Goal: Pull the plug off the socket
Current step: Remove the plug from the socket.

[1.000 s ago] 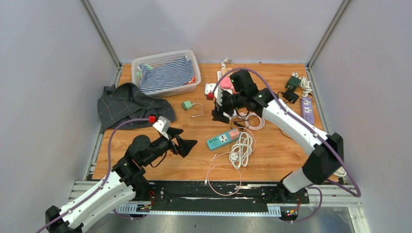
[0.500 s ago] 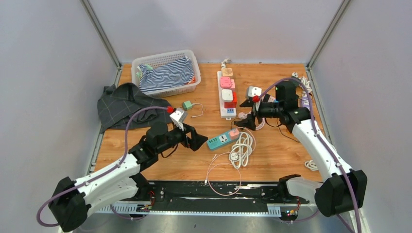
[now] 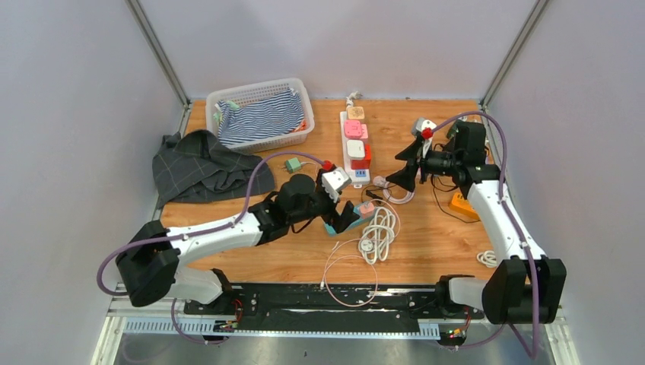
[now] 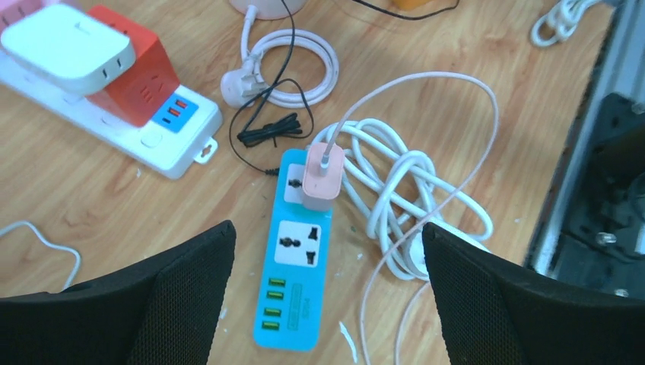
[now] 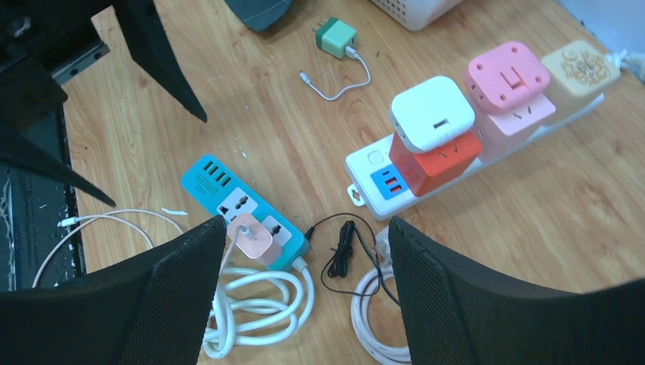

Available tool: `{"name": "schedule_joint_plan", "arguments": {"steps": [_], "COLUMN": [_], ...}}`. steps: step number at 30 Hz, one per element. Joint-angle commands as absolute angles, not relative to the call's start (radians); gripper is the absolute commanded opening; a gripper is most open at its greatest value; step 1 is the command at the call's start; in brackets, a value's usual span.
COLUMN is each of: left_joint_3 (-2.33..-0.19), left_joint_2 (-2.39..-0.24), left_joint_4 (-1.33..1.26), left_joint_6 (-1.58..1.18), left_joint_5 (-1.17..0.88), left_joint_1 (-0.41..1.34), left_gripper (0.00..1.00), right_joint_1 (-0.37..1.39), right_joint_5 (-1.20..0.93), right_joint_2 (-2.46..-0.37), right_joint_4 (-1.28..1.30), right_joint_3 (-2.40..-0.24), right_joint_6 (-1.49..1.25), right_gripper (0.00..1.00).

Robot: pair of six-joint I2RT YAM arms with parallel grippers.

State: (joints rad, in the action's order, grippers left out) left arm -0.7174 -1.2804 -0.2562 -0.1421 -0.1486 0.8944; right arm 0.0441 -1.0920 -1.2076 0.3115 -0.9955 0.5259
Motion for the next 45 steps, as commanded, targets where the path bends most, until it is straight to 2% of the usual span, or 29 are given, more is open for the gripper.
{"name": "schedule_joint_plan", "arguments": {"steps": [1, 5, 17, 24, 27, 33, 40, 45], "left_joint_3": [-0.795, -0.8, -0.872, -0.891, -0.844, -0.703, -0.613, -0.591], "left_joint_2": [-1.377, -1.412, -1.584, -1.633, -1.59, -1.449, -1.403, -1.427], "left_joint_4": [-0.269, -0.27, -0.269, -0.27, -0.271, -0.295, -0.419, -0.474], "left_joint_6": [0.079, 0.093, 0.057, 0.054, 0.117, 0.231, 0.191, 0.209], "left_joint_5": [0.014, 0.094, 0.081, 0.034, 0.029, -0.081, -0.2, -0.235], "left_joint_1": [0.954, 0.988, 1.014, 1.014, 1.013, 0.997, 0.912, 0.91], "left_gripper": [0.92, 0.89, 0.83, 0.82, 0.83, 0.85, 0.86, 0.86], "right_joint_1": [-0.016, -0.069, -0.169, -0.165, -0.113, 0.099, 0.166, 0.248], "right_joint_5": [-1.122, -1.106, -1.038, -1.161, -1.205, -1.104, -1.085, -1.03], "right_joint_2": [-1.23, -1.253, -1.336, -1.395, -1.395, -1.461, -1.599, -1.633], "right_joint_4": [0.33, 0.372, 0.488, 0.565, 0.586, 0.632, 0.753, 0.756], "right_joint_3": [-1.027, -1.043, -1.07, -1.062, -1.011, -1.036, -1.097, -1.103], "right_joint_6": [0.498, 0.522, 0.663, 0.802, 0.97, 1.228, 1.433, 1.452], "right_gripper": [0.79, 0.79, 0.78, 0.79, 0.79, 0.85, 0.77, 0.7]}}
